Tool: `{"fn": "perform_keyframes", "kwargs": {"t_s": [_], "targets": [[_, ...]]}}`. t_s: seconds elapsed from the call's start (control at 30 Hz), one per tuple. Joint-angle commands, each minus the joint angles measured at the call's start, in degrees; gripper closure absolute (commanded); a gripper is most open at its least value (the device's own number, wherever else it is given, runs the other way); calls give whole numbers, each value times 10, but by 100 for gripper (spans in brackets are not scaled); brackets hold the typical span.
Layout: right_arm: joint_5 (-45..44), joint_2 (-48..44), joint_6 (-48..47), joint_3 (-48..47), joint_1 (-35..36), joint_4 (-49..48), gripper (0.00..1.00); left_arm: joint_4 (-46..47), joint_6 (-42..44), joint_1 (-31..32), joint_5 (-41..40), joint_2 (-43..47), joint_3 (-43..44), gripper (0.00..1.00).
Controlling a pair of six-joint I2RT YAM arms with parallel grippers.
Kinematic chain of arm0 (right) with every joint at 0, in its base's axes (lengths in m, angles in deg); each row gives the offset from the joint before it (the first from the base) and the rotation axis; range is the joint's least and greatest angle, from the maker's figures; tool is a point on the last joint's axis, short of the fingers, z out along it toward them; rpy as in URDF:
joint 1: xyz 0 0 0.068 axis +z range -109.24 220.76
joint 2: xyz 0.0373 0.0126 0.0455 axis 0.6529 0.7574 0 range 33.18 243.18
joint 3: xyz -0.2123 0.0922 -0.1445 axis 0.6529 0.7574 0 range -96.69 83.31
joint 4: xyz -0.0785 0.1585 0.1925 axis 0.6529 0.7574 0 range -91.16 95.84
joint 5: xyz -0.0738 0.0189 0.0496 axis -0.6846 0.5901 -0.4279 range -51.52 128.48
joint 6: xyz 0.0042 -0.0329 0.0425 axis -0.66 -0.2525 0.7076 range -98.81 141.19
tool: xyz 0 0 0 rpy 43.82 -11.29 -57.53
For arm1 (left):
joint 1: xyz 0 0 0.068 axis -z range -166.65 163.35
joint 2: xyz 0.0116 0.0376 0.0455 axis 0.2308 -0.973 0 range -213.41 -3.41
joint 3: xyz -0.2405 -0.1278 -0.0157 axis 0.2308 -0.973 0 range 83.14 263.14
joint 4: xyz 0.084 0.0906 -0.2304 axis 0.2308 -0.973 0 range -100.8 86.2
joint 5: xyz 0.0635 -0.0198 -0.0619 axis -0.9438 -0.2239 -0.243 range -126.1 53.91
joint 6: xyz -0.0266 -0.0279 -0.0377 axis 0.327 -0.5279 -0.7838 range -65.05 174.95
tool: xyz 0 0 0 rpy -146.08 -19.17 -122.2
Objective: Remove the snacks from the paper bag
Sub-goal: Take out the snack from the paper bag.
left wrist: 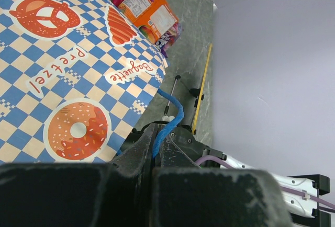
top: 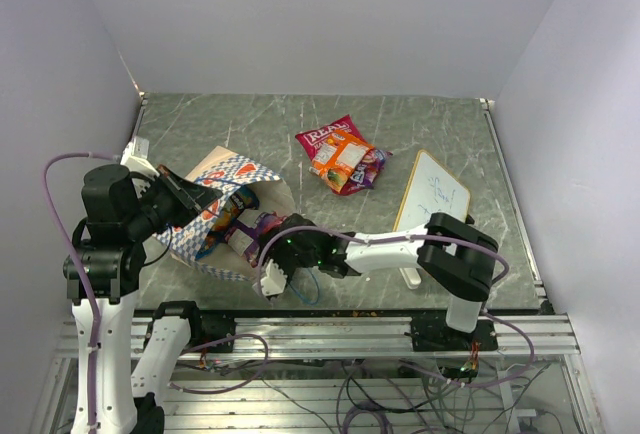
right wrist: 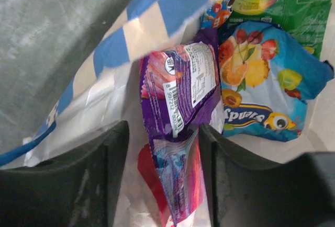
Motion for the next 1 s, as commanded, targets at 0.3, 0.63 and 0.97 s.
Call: {"fn": "perform_keyframes", "kwargs": {"t_s": [0.3, 0.63, 0.97], "targets": [[-36, -4, -38, -14, 12, -98, 80, 12, 7, 0, 9, 8, -6, 93], [-35, -107, 22, -13, 10, -43, 100, 21, 11, 1, 10, 3, -7, 93], [60, -340, 187, 28, -10, 124, 100, 36, 9, 1, 14, 6, -21, 93]]}}
